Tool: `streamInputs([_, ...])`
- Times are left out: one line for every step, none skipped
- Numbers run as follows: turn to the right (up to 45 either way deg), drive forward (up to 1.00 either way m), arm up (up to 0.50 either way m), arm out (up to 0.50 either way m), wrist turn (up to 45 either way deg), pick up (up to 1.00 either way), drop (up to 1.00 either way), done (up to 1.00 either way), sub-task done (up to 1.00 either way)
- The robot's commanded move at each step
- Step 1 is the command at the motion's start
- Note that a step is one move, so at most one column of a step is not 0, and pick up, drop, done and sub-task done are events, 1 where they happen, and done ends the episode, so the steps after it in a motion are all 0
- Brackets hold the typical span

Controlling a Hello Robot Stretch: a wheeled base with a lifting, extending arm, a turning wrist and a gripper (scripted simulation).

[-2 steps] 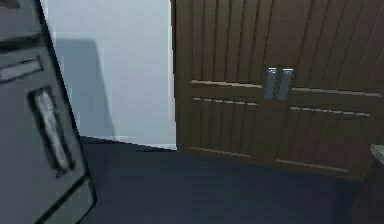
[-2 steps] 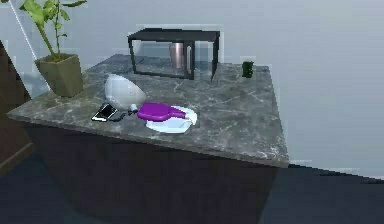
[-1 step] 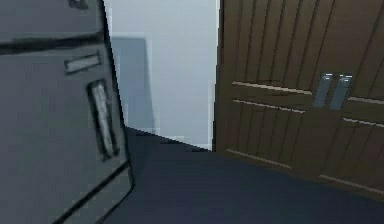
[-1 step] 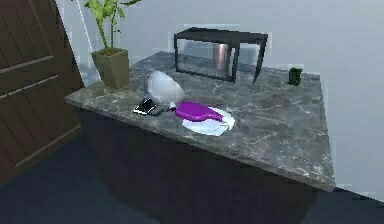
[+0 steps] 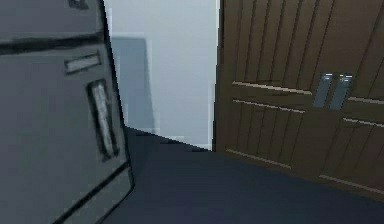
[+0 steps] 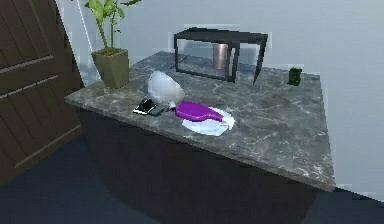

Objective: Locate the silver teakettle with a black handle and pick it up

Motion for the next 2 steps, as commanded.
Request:
streamInputs([0.0, 0.0, 0.38, 0.0, 0.0, 0.0, 0.0, 0.0, 0.0])
streamInputs([0.0, 0.0, 0.0, 0.44, 0.0, 0.0, 0.0, 0.0, 0.0])
